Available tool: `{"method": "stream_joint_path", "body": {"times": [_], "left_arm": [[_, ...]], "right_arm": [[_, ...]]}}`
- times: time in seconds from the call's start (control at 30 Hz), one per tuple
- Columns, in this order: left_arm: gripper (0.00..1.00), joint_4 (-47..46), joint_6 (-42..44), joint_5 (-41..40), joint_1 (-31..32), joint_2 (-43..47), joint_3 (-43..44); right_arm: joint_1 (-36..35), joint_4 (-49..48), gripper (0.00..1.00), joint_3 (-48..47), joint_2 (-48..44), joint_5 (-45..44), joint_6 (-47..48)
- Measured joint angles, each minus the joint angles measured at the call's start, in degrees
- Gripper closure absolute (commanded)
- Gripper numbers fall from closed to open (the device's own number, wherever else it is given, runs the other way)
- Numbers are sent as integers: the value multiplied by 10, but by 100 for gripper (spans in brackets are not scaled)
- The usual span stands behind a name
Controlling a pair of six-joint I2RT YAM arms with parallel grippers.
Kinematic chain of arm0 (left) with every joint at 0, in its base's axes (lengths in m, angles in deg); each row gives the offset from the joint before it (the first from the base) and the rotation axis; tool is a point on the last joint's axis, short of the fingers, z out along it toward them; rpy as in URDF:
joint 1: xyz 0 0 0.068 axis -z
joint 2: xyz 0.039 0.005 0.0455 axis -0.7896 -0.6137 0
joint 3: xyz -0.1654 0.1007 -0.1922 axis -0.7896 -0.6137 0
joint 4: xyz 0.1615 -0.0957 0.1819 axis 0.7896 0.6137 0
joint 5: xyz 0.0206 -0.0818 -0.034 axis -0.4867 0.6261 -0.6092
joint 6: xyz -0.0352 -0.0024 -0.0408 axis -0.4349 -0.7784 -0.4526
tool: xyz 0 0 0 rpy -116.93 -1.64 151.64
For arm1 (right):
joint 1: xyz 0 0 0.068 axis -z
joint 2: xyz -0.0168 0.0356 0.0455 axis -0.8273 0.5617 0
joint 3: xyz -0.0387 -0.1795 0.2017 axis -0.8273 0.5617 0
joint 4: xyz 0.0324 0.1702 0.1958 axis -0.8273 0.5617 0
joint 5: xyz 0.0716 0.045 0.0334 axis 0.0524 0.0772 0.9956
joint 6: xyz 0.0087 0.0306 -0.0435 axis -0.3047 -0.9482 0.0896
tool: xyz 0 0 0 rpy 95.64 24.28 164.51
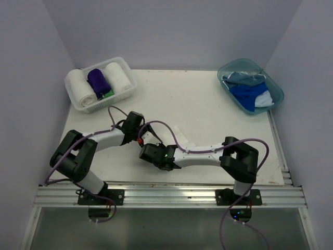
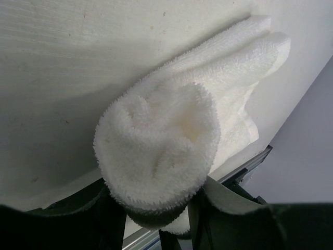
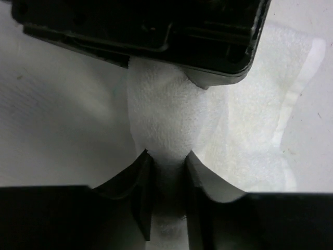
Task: Roll the towels
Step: Roll the towel
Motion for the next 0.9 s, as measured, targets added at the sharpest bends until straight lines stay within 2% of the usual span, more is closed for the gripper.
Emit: {"method": "stream_joint_path", "body": {"times": [0.1,0.2,0.23,0.3,0.33,0.43,0.63,0.9], "left_arm": [[51,9,-6,-11,0,24,-5],[49,19,-12,-25,-9,63,-19],[43,25,-14,-28,-16,81,-28],[35,41,-18,-33,-32,119,-45],[27,52,-20,-34,-42,140,-53],[19,85,-20,-39,-72,201,-67],[16,127,-15,-54,-96,261,-67],[16,131,0,-49,-96,249,-67]], "right_arm": [[-2,-20,92,3,7,-11,5],[1,-62,99,14,7,-4,29],[4,-84,100,21,5,8,39],[13,-120,100,31,2,37,58],[19,-138,100,36,-1,57,69],[38,-190,100,41,-10,132,86],[108,-253,100,82,-52,323,38],[237,-367,100,179,-68,550,-110]]}}
